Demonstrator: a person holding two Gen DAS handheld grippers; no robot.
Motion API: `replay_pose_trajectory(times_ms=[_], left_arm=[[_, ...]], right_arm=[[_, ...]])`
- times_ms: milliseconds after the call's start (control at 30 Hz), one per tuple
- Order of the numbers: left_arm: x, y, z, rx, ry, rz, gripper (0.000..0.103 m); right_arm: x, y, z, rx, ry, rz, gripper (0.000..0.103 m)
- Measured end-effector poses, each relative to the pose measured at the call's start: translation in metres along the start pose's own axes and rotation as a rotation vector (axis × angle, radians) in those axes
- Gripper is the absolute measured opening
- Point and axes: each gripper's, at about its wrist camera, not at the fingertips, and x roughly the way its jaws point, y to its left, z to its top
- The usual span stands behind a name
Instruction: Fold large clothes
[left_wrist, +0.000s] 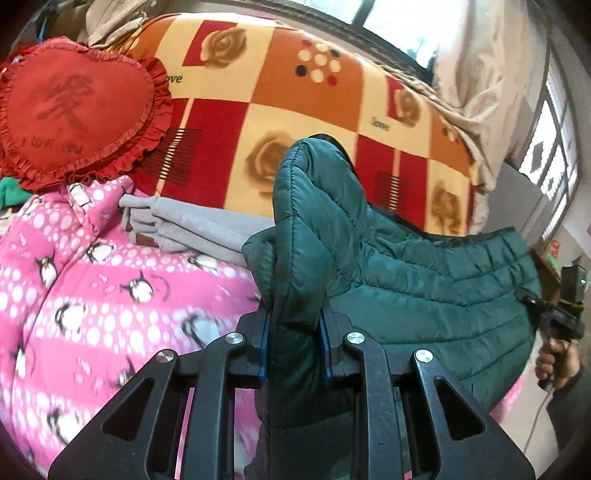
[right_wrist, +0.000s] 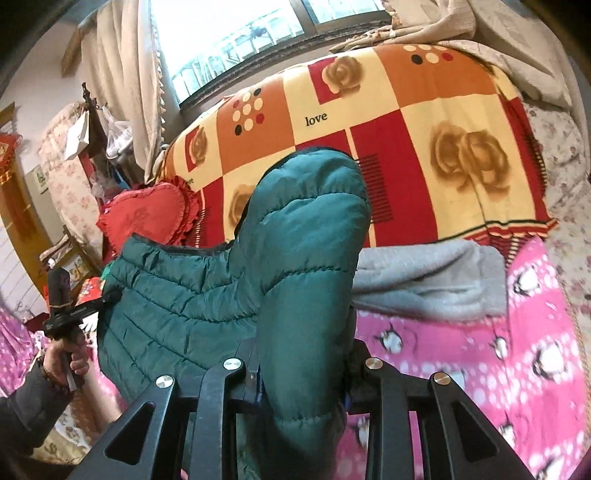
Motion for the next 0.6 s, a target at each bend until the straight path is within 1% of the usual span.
replay_pose_trajectory(times_ms=[100,200,300,333,367,400,433,467,500,533,567,600], left_arm=[[-0.026,-0.018,-0.01,0.014,0.017,-0.035,0.02],[-0.026,-0.024,-0.014,0.031,0.028,-0.04,0.02],[0.0,-0.015,-0.017,-0.015,0.078,-0.03,0.02],[0.017,-0.011,-0.02,-0.015,0.104,-0.006,0.02],[0.029,-0.008,-0.022,-0.019,0.122,0.012,0.02],[0.049,-0.004,-0.027,-0.02,0.159,0.043,0.021],[0.061,-0.001,-0.03,-0.021,0.184,0.066,0.023],[0.074,0.005,-0.035,-0.036,0.207,0.09,0.027],[0.081,0.009,-0.037,-0.046,0.213,0.098,0.032],[0.084,0.015,-0.039,-0.062,0.217,0.09,0.034],[0.084,0.019,-0.039,-0.082,0.219,0.075,0.036],[0.081,0.024,-0.037,-0.104,0.22,0.05,0.039]], right_arm=[[-0.016,-0.006,-0.009,0.011,0.022,0.017,0.027],[-0.013,-0.015,-0.015,0.023,0.048,0.026,0.027],[0.006,-0.027,-0.018,0.032,0.082,0.012,0.027],[0.018,-0.033,-0.019,0.034,0.099,0.008,0.028],[0.03,-0.038,-0.021,0.043,0.116,0.0,0.031],[0.044,-0.046,-0.023,0.065,0.132,-0.008,0.036],[0.062,-0.057,-0.027,0.118,0.164,-0.028,0.039],[0.072,-0.067,-0.029,0.167,0.185,-0.041,0.043],[0.078,-0.076,-0.032,0.222,0.197,-0.042,0.044],[0.08,-0.084,-0.034,0.28,0.196,-0.037,0.046],[0.078,-0.092,-0.036,0.329,0.185,-0.024,0.05],[0.075,-0.095,-0.037,0.349,0.172,-0.021,0.052]])
